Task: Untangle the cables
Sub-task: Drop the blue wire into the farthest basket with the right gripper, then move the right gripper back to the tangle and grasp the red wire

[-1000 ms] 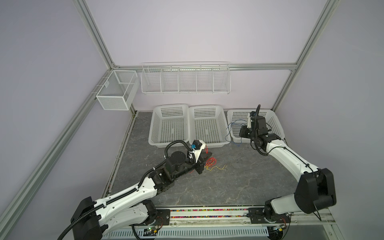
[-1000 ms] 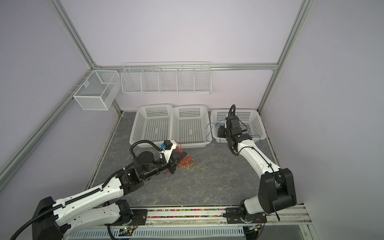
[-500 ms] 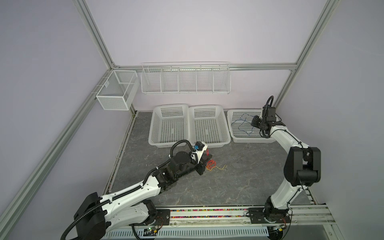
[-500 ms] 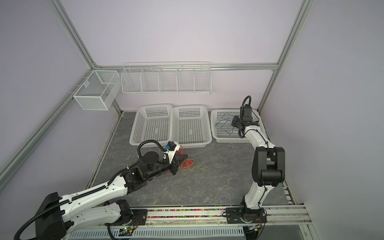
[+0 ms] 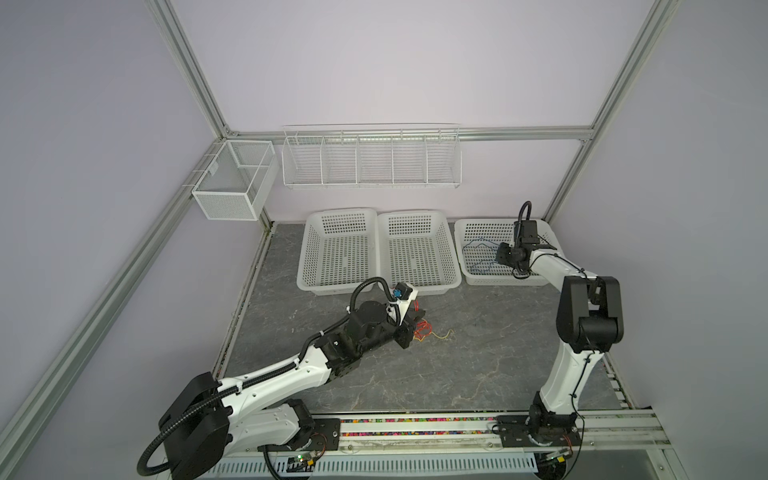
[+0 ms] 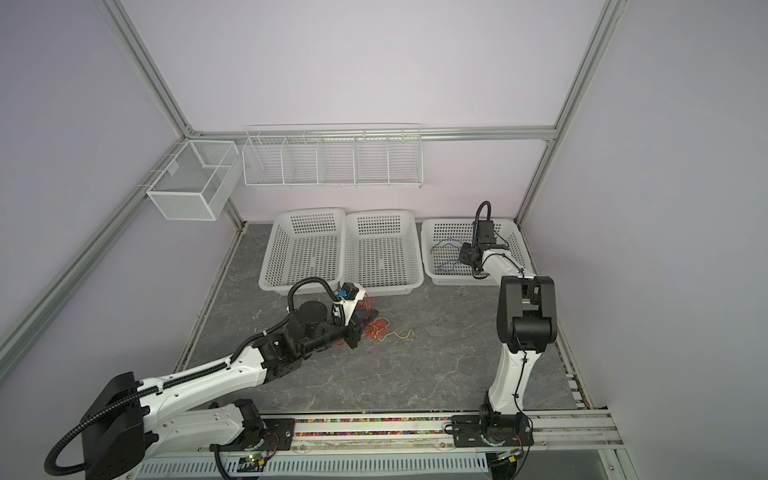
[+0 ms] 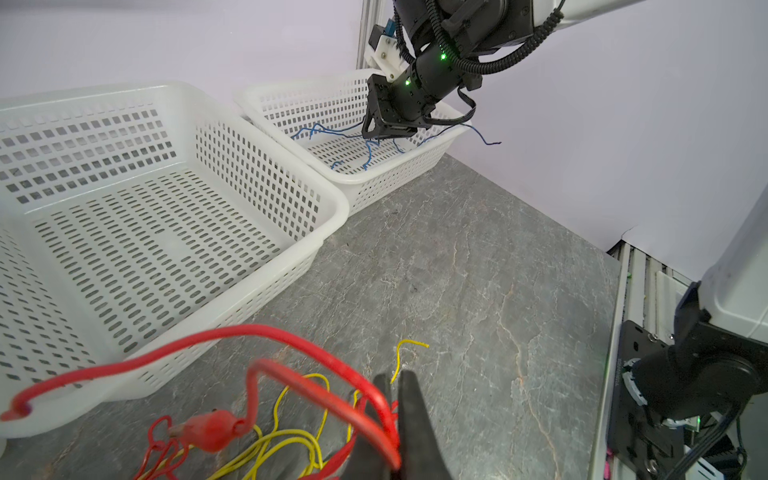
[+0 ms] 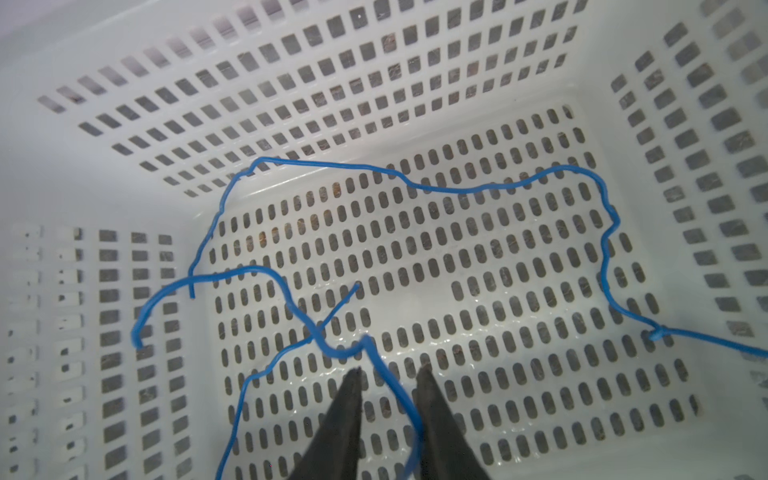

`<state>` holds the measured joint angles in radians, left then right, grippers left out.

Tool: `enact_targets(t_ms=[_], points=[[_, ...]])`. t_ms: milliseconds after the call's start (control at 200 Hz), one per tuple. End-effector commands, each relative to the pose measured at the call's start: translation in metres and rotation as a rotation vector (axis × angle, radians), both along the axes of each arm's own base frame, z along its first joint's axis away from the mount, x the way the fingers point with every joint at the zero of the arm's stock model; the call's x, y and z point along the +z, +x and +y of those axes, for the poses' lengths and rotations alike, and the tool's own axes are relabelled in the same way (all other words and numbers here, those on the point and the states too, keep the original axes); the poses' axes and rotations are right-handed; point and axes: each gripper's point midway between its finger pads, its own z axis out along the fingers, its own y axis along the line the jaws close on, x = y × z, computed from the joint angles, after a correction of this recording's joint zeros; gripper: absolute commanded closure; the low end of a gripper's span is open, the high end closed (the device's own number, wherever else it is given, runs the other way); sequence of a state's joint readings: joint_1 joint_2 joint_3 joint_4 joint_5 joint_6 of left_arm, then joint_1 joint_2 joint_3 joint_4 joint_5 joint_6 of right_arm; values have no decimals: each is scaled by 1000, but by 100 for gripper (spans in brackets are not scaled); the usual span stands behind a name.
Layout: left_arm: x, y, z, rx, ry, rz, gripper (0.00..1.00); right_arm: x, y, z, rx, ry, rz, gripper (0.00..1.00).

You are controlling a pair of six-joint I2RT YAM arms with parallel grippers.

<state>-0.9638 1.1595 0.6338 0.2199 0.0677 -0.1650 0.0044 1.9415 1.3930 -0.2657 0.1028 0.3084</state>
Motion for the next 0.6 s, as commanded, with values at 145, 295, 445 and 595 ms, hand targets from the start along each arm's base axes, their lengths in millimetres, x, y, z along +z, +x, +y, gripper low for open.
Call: enact_targets(t_ms=[145, 295, 445, 595], points=[[10, 14, -3, 44, -48, 12, 100, 67, -16, 18, 75, -20, -161, 49], [9, 17, -7, 34, -56, 37, 100, 106, -34, 45, 166, -41, -264, 36], [11, 22, -7, 36, -92, 63, 100, 128, -64, 88, 322, 55, -336, 34], [17, 34, -3, 98, -112, 102, 100, 124, -102, 122, 399, 115, -351, 35]])
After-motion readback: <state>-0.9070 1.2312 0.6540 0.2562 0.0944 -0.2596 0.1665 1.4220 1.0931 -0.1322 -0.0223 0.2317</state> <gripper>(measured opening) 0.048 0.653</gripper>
